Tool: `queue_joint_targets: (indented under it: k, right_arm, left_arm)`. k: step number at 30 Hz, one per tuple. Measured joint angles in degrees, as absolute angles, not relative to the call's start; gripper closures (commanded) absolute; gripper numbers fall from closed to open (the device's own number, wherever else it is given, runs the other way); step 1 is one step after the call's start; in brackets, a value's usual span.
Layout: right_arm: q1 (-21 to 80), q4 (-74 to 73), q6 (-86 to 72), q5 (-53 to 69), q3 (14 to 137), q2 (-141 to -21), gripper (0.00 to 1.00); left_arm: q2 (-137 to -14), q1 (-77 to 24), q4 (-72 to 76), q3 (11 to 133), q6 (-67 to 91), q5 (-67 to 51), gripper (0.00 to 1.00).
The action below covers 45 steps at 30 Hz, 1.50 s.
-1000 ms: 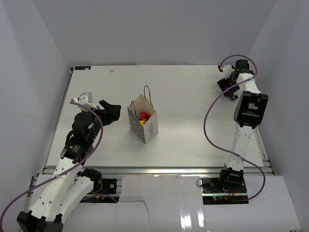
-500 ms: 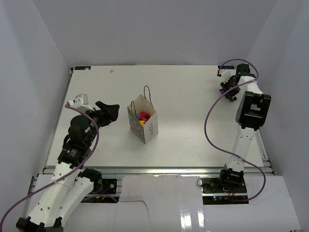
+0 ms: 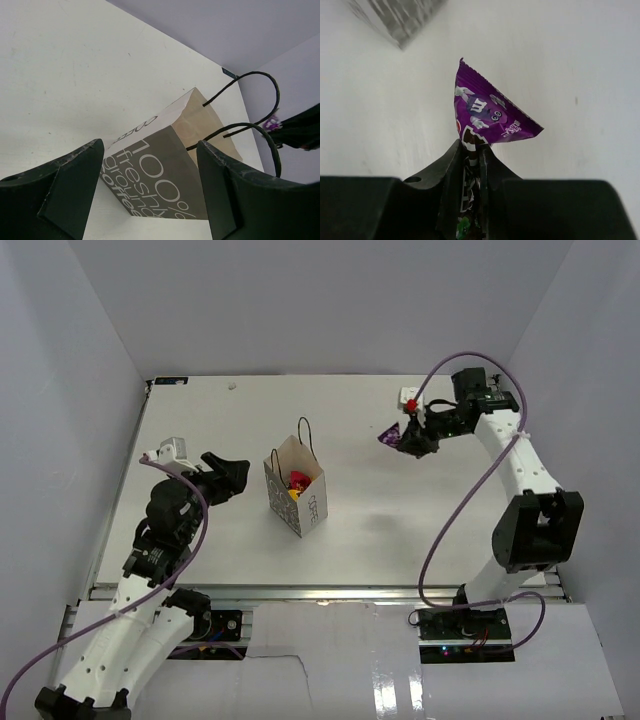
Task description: Place the snacks into the paper bag
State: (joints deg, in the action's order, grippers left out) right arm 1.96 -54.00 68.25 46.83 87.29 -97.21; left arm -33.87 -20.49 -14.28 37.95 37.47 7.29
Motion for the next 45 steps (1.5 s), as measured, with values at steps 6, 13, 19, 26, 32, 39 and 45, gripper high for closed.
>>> queue_joint_targets:
  k: [6, 13, 19, 26, 32, 39, 45]
  right_arm:
    - [19.53, -49.63, 58.74, 56.99, 91.77, -87.11, 0.87]
    - [33.06, -27.79, 32.36, 55.77, 91.98, -84.75, 0.90]
    - [40.58, -12.67, 13.23, 45.47, 91.98, -89.69, 0.89]
    - [45.87, -5.69, -1.80, 26.00, 90.26, -92.62, 0.79]
    - [46.39, -4.38, -5.61, 19.03, 86.17, -92.64, 0.57]
    - [46.37, -4.29, -4.27, 18.11, 84.47, -92.31, 0.34]
    - [45.17, -8.58, 4.16, 20.03, 87.37, -88.92, 0.10]
  left_arm:
    - [-34.72, -20.49, -14.09, 37.87, 37.28, 7.03, 0.15]
    - [-31.57, -20.49, -13.52, 35.94, 37.76, 7.03, 0.15]
    - [-29.56, -20.49, -13.80, 35.79, 38.48, 7.05, 0.15]
    - [-27.07, -20.49, -14.90, 35.22, 39.53, 7.14, 0.15]
    - [-26.94, -20.49, -15.09, 35.07, 39.94, 7.31, 0.14]
    - [-27.62, -20.49, -15.03, 35.09, 39.90, 7.35, 0.14]
    - [-30.28, -20.49, -16.38, 37.56, 38.30, 6.87, 0.14]
